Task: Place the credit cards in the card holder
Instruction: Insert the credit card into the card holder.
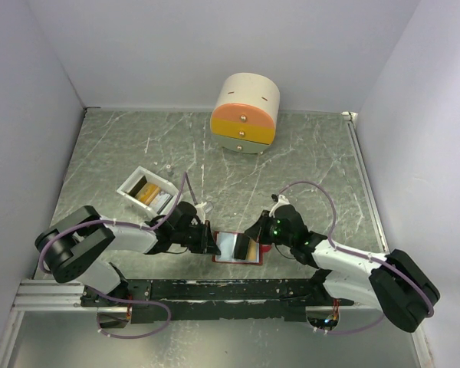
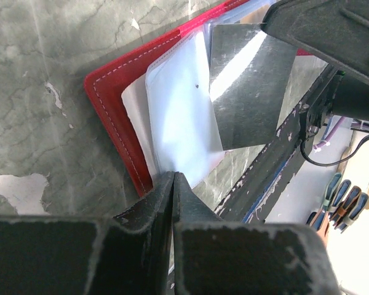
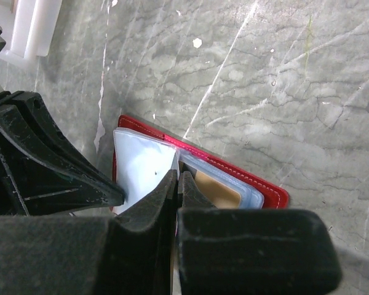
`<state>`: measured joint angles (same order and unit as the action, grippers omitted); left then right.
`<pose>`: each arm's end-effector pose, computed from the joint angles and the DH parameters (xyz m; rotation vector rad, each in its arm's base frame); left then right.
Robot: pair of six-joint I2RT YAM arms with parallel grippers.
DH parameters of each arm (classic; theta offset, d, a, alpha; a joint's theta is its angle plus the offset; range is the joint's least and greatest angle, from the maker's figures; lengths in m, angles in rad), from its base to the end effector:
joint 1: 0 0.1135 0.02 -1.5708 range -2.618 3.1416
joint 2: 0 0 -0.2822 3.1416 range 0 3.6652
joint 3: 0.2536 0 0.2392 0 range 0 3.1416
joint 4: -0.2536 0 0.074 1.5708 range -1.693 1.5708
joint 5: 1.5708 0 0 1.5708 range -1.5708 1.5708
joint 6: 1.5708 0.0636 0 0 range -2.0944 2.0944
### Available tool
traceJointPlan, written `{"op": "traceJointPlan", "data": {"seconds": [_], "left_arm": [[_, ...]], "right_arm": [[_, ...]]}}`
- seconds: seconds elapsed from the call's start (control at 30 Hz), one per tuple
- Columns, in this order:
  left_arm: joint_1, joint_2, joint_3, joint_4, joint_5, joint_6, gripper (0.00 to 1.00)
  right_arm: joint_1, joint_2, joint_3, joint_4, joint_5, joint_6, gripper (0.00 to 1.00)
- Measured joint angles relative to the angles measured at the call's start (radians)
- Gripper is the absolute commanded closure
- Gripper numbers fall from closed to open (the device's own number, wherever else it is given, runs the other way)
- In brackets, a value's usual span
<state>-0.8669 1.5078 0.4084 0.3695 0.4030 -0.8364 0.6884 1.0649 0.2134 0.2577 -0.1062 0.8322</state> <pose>0.1490 -0.2140 0.1277 0.2776 2.6008 -1.2267 0.1461 0.1289 0.1489 0.1019 2.3309 0.9440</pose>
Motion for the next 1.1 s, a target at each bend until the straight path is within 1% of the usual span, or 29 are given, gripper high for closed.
{"op": "traceJointPlan", "data": {"seconds": [0.47,1.1], "left_arm": [[-0.001,0.011,0.000,0.018,0.003,-0.002,0.87],[-0.001,0.011,0.000,0.019,0.003,-0.002,0.88]], "right_arm": [[0.000,0.048,-0.011,0.062,-0.043,-0.002,1.00],[0.000,0.099,-0.009,0.111,-0.063,0.009,1.00]]}}
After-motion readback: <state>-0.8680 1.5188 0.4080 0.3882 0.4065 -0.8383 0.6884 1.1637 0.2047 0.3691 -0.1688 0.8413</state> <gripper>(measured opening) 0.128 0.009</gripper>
